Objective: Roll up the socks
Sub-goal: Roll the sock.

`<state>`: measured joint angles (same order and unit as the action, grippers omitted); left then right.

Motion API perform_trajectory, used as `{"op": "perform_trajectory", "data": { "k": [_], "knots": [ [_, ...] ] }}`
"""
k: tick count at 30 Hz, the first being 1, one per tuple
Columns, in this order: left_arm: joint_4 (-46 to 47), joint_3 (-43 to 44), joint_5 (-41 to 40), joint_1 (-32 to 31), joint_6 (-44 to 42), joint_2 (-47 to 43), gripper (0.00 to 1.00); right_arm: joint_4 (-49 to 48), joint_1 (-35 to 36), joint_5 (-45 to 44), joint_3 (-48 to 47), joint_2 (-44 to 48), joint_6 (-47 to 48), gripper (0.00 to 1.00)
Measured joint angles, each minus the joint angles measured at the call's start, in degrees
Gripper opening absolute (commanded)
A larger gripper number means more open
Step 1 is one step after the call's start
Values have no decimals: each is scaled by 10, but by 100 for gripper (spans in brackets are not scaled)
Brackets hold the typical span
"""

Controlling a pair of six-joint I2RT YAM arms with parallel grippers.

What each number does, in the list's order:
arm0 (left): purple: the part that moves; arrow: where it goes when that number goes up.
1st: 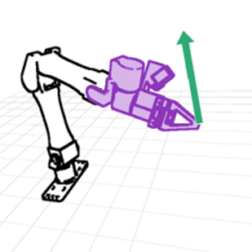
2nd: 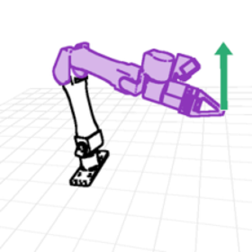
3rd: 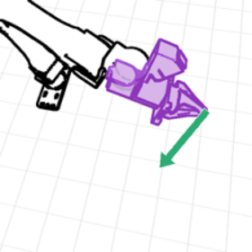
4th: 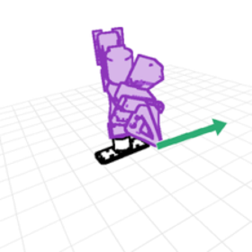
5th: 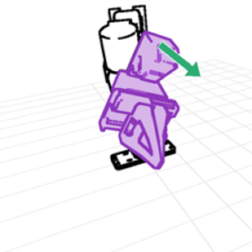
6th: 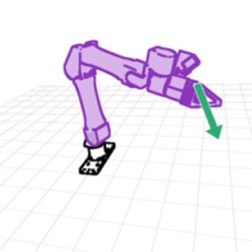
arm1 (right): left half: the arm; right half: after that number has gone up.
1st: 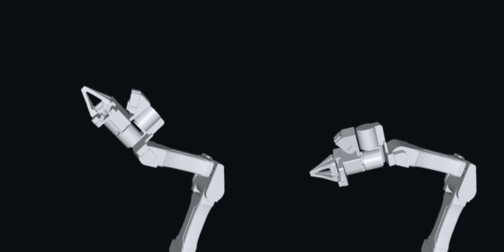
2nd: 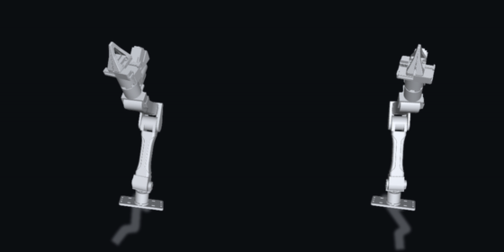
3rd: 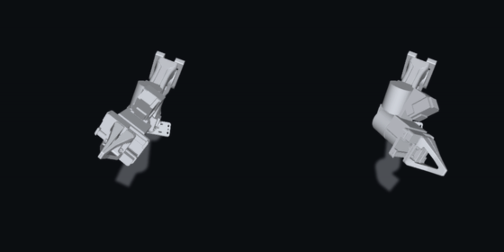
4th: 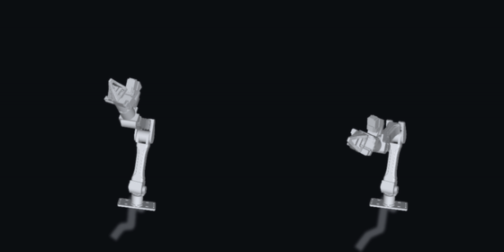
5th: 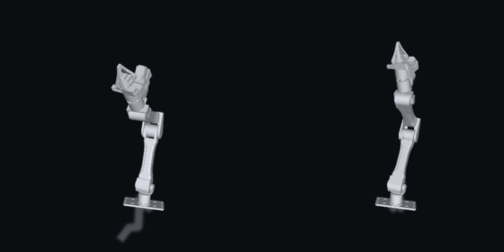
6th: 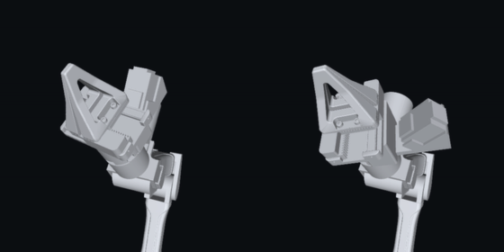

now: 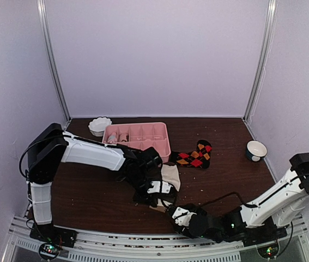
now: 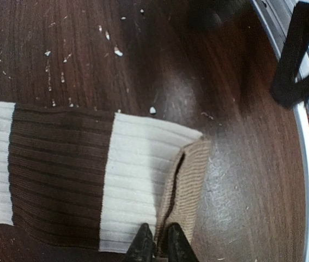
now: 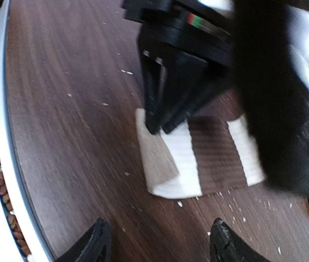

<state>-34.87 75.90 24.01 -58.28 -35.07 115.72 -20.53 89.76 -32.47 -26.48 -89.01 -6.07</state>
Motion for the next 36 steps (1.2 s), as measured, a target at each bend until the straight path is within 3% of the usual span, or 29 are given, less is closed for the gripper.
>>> {"op": "perform_trajectory", "data": {
  "k": [6, 11, 23, 32, 36],
  "knots": [
    [-22, 14, 11, 0, -5, 8, 11, -55, -5, 70, -63, -85, 131, 49],
    [-31, 17, 20, 0, -9, 11, 11, -66, -35, 113, -77, -112, 174, 38],
    [-46, 17, 30, 2, -15, 12, 11, -46, -92, 165, -96, -122, 198, 19],
    [-70, 35, 31, 5, -17, 22, 11, -45, -89, 158, -97, -125, 198, 20],
    [-76, 40, 31, 5, -18, 25, 15, -39, -85, 148, -101, -128, 200, 4]
  ]
}}
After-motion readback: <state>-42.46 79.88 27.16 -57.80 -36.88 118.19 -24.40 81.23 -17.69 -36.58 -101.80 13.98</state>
